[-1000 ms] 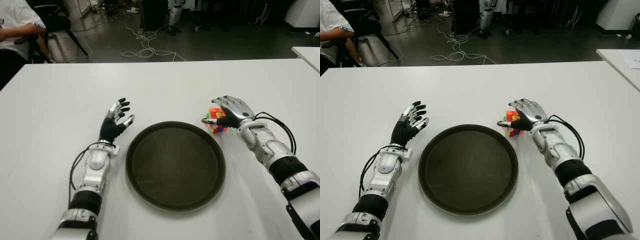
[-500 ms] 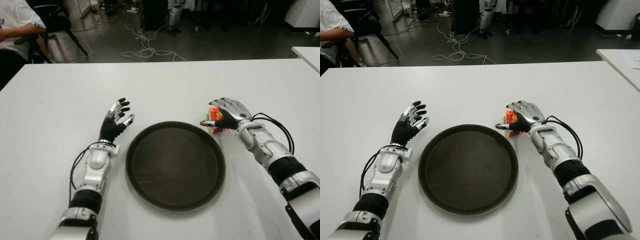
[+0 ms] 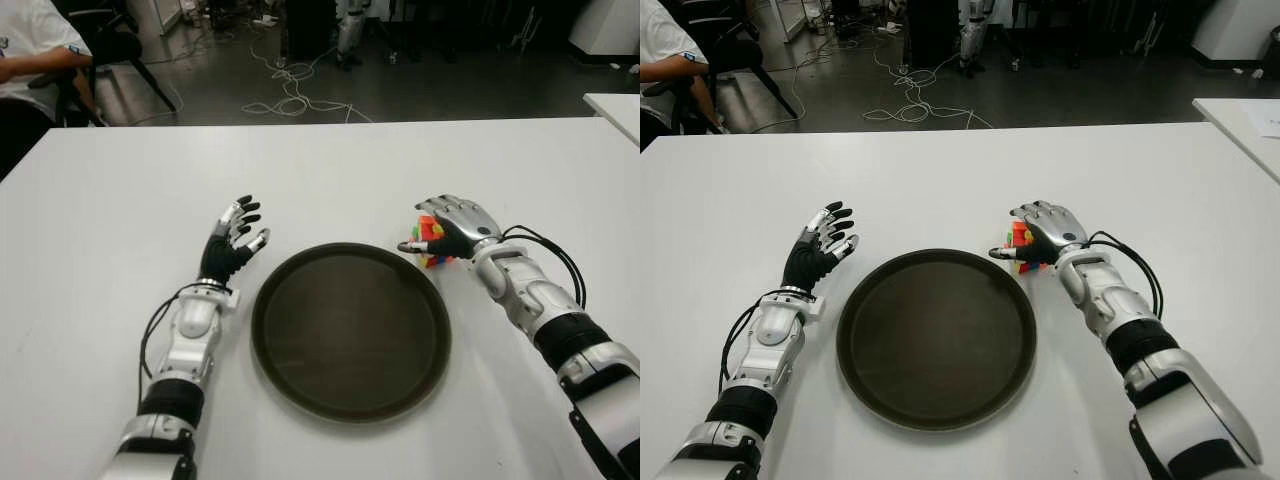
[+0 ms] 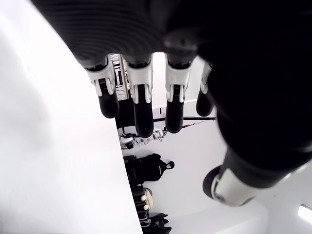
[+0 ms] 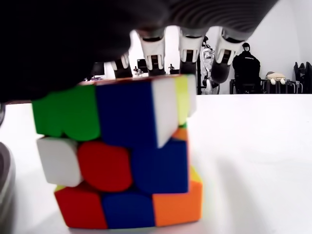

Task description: Pick up the Rubik's Cube and put it in the plate

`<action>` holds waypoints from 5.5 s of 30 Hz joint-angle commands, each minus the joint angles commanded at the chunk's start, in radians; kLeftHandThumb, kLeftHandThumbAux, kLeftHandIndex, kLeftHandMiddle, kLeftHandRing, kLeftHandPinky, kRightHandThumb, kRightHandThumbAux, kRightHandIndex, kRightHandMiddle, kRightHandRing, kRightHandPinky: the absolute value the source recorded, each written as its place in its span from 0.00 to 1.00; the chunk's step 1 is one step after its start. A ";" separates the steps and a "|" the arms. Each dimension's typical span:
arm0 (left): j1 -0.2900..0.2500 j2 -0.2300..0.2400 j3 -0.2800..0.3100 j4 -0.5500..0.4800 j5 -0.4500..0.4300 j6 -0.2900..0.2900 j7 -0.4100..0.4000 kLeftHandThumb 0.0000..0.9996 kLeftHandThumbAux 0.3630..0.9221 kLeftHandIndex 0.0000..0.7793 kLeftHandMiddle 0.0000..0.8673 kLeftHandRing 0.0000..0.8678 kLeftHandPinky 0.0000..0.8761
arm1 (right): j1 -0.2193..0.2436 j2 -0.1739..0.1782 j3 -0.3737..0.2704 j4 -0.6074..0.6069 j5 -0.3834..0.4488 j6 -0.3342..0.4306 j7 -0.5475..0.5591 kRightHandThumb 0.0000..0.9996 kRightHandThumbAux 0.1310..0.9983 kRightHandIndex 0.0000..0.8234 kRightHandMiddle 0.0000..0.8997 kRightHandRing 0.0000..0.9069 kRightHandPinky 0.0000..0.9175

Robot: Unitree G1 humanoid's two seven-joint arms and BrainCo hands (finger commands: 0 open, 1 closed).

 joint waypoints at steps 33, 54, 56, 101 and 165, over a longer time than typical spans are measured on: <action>-0.001 -0.006 0.003 0.008 -0.007 -0.015 0.003 0.08 0.62 0.16 0.22 0.20 0.15 | -0.044 0.025 0.022 0.159 0.020 -0.076 -0.044 0.29 0.43 0.10 0.21 0.28 0.37; 0.007 -0.001 -0.004 -0.010 -0.004 -0.012 -0.004 0.07 0.67 0.14 0.20 0.18 0.14 | -0.058 0.028 0.032 0.187 0.029 -0.073 -0.053 0.30 0.45 0.10 0.22 0.29 0.37; 0.006 0.000 -0.005 -0.010 -0.003 -0.009 -0.005 0.06 0.67 0.14 0.20 0.18 0.13 | -0.059 0.029 0.032 0.187 0.031 -0.072 -0.053 0.29 0.45 0.10 0.21 0.28 0.37; 0.010 0.003 -0.001 -0.014 -0.005 -0.011 -0.016 0.07 0.68 0.14 0.21 0.19 0.15 | -0.034 0.000 -0.008 0.042 0.073 -0.006 0.019 0.62 0.66 0.50 0.59 0.59 0.57; 0.018 0.001 -0.001 -0.027 -0.006 -0.018 -0.013 0.07 0.68 0.15 0.20 0.17 0.13 | -0.010 -0.026 -0.029 -0.009 0.062 -0.020 -0.020 0.70 0.68 0.53 0.69 0.66 0.62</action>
